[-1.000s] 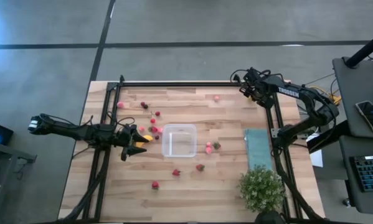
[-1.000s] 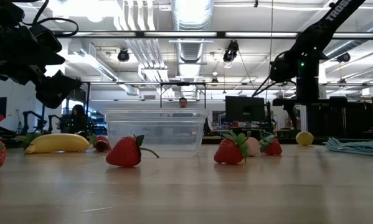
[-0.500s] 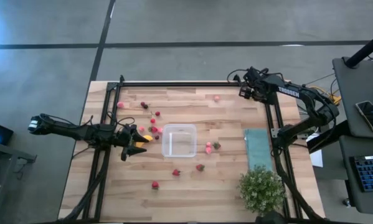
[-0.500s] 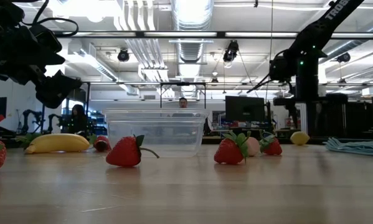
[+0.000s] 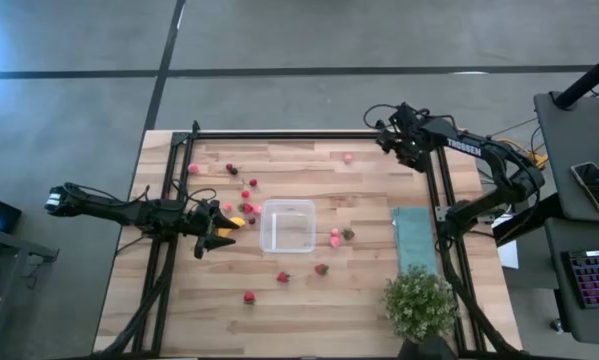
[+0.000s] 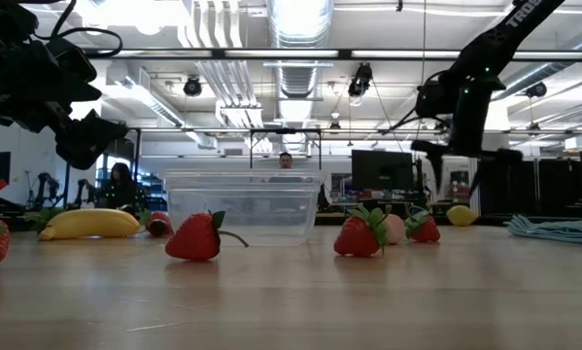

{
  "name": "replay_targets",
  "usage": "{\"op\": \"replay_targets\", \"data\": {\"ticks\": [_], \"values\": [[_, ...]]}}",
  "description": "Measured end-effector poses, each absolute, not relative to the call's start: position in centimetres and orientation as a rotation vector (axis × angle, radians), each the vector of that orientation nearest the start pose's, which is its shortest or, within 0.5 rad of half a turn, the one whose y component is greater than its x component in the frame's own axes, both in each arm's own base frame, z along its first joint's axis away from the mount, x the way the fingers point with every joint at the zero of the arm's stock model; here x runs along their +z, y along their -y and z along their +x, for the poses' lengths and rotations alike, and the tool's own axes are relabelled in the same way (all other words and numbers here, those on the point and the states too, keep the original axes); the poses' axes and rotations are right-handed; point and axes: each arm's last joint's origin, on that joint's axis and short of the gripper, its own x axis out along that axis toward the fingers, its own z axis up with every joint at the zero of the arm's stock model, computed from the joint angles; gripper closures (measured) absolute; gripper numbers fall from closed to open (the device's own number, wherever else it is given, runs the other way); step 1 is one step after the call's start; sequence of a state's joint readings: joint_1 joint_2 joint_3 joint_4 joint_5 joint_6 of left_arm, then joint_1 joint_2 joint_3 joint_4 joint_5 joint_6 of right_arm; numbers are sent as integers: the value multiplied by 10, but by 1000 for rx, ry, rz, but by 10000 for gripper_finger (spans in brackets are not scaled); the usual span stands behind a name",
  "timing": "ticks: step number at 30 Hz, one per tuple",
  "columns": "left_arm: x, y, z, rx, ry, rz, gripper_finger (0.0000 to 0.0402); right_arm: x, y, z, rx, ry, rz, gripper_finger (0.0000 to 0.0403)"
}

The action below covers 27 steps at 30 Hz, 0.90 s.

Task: Pick and placing Produce into tupperware
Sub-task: Put the lemon into the transparent bin

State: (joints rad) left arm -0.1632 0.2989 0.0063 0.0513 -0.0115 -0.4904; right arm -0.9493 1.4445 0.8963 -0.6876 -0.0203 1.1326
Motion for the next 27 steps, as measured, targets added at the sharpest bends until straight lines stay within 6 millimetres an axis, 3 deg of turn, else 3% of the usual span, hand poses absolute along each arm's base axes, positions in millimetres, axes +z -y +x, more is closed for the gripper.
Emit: {"op": "replay_targets", "data": {"ticks": [4, 8, 18, 22, 27], "values": [[145, 18, 112, -89, -272, -466, 152, 199, 213, 155, -1389, -513, 1562, 159], [145, 18, 112, -89, -272, -466, 152, 200, 206, 151, -1670, -322, 1702, 158], [145, 18, 112, -89, -273, -466, 152, 223, 193, 149, -1950, 195, 1543, 158], [145, 18, 112, -89, -272, -466, 152, 225, 193, 146, -2002, 253, 1465, 158], [145, 18, 112, -89, -272, -466, 152, 207, 196, 143, -2022, 182, 1570, 158]]}}
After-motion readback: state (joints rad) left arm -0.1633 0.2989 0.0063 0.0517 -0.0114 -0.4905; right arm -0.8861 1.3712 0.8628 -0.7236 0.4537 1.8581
